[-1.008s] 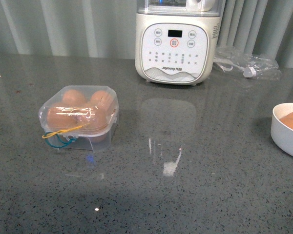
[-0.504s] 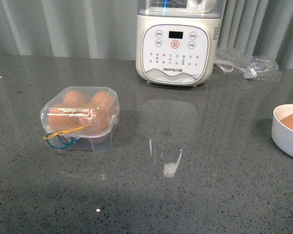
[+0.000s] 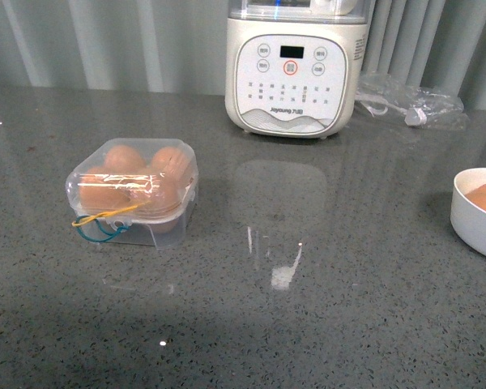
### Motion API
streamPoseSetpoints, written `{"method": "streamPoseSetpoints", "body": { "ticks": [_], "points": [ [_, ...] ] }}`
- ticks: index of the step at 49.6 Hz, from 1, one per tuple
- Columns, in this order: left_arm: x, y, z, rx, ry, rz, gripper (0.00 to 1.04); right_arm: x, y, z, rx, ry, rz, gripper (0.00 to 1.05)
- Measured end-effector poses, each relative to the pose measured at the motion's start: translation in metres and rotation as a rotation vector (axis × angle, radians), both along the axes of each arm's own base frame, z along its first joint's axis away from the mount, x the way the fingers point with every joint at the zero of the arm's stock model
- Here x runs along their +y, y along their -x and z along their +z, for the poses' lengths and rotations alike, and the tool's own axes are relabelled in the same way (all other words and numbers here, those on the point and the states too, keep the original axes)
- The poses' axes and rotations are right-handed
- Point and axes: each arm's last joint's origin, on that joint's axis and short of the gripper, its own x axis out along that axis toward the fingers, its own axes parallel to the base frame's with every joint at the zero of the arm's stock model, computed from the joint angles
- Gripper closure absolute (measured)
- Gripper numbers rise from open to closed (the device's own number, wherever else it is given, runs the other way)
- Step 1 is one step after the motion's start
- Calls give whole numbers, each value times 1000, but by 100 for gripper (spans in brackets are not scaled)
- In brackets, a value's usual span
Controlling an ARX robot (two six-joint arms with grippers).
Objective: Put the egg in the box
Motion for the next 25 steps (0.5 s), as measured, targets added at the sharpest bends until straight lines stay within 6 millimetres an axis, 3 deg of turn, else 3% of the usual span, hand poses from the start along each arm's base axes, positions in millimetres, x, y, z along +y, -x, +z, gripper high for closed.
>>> {"method": "streamPoseSetpoints", "body": {
  "ticks": [5,25],
  "points": [
    [0,5,-7,-11,0,1,101,0,0,0,0,0,0,7],
    [0,23,0,-32,-1,1,101,0,0,0,0,0,0,7]
  ]
}}
